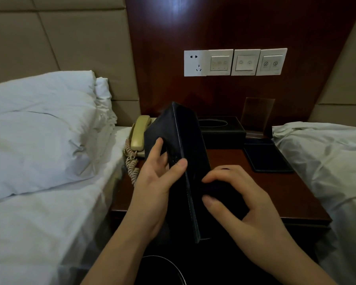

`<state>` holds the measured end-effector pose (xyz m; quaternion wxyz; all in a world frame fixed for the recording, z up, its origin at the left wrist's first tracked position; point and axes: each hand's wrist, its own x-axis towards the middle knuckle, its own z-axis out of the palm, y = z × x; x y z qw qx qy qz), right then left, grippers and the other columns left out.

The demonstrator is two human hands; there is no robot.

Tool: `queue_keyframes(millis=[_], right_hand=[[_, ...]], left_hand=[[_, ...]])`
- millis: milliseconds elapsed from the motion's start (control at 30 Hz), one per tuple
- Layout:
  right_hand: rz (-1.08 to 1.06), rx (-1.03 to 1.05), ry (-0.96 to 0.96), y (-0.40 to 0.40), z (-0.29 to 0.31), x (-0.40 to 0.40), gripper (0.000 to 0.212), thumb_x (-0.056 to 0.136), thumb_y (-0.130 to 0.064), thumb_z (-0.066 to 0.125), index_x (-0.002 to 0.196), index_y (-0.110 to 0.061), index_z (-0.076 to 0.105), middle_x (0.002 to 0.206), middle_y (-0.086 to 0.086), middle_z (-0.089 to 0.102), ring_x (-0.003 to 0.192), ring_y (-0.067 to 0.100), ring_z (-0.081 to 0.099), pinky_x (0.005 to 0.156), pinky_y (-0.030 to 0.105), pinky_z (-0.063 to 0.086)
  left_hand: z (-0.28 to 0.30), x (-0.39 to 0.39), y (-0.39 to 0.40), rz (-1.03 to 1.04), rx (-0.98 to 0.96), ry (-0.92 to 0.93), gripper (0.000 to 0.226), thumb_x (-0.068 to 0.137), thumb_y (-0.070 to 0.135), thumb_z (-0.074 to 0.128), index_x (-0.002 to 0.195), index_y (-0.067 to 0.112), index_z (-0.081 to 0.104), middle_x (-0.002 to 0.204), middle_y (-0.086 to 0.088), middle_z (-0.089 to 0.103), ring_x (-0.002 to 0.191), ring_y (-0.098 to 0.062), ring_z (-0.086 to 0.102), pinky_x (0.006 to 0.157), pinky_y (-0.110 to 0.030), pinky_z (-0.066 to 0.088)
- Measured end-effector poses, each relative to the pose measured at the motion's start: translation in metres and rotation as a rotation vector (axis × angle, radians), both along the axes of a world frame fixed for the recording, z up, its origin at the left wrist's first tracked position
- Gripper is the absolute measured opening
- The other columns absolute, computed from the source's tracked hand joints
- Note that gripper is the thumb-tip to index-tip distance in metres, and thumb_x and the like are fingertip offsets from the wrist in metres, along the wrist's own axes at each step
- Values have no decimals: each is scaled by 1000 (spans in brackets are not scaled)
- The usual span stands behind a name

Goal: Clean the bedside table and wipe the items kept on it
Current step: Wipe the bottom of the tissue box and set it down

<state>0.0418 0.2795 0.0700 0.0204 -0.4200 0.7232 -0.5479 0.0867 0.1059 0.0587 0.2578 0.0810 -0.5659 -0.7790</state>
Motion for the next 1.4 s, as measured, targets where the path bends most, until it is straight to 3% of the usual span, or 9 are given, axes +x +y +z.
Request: queue_keyframes(millis=[200, 433, 567, 667, 900, 1133, 1233, 1300, 1400], right_hand=[[17, 74, 8, 0, -5, 3, 23, 90, -27, 67, 107, -43, 63, 116, -16, 58, 110, 6, 59, 88, 26, 51], [-73, 85, -62, 2, -12, -6, 22, 91, -30, 66, 104, -47, 62, 112, -23, 58, 105, 1, 60, 86, 34, 54], [46, 65, 82, 2, -5, 12, 21, 91, -30, 65, 107, -43, 62, 118, -15, 57, 111, 7, 59, 85, 24, 50], [108, 84, 143, 0, -2, 17, 23, 89, -29, 67, 108, -42, 62, 118, -14, 55, 111, 9, 59, 85, 19, 49], [-172, 10, -248, -1, -14, -6, 17, 92, -32, 63, 102, -46, 63, 103, -18, 65, 93, 3, 66, 73, 25, 55], [-82, -312, -626, -5, 1, 8, 24, 77, -38, 63, 100, -40, 71, 98, -10, 73, 87, 9, 72, 65, 19, 55], [-140, -402, -502, -8, 5, 15, 25, 72, -41, 66, 95, -46, 70, 102, -9, 73, 91, 11, 71, 70, 22, 57], [-176, -465, -440, -11, 6, 19, 24, 71, -40, 67, 94, -47, 69, 103, -7, 72, 90, 12, 71, 69, 21, 56], [-252, -548, -375, -15, 8, 19, 21, 74, -37, 65, 92, -48, 68, 102, -11, 71, 88, 7, 70, 66, 17, 54]], left_hand=[[2, -3, 2, 196, -27, 43, 91, 87, 11, 68, 163, 23, 20, 114, 15, 75, 112, -3, 69, 83, -17, 57], [2, -3, -5, 239, 15, 50, 86, 92, 4, 64, 163, 22, 19, 133, 1, 69, 118, -10, 68, 101, -31, 56], [4, -3, -3, 230, 36, 80, 96, 77, 14, 68, 161, 20, 22, 110, 11, 78, 108, -6, 72, 82, -20, 58], [4, -2, -3, 213, 38, 65, 84, 87, 8, 65, 161, 20, 27, 123, 1, 74, 113, -12, 71, 89, -27, 59], [6, -2, -5, 295, 108, 35, 84, 95, 7, 64, 164, 18, 17, 154, -7, 50, 135, -17, 57, 110, -39, 50], [5, -2, -13, 253, 262, -1, 81, 90, 29, 76, 156, 7, 35, 153, -14, 52, 129, -27, 62, 99, -39, 57], [7, 1, -8, 248, 112, -84, 53, 99, 42, 61, 143, 14, 55, 130, -8, 71, 114, -24, 71, 92, -36, 61], [9, 6, -4, 285, -93, -164, 70, 91, 67, 55, 148, 25, 52, 137, 4, 66, 124, -15, 65, 108, -40, 51], [13, 10, 4, 340, -358, -155, 73, 91, 75, 45, 156, 41, 37, 141, 40, 49, 130, 21, 40, 111, -8, 27]])
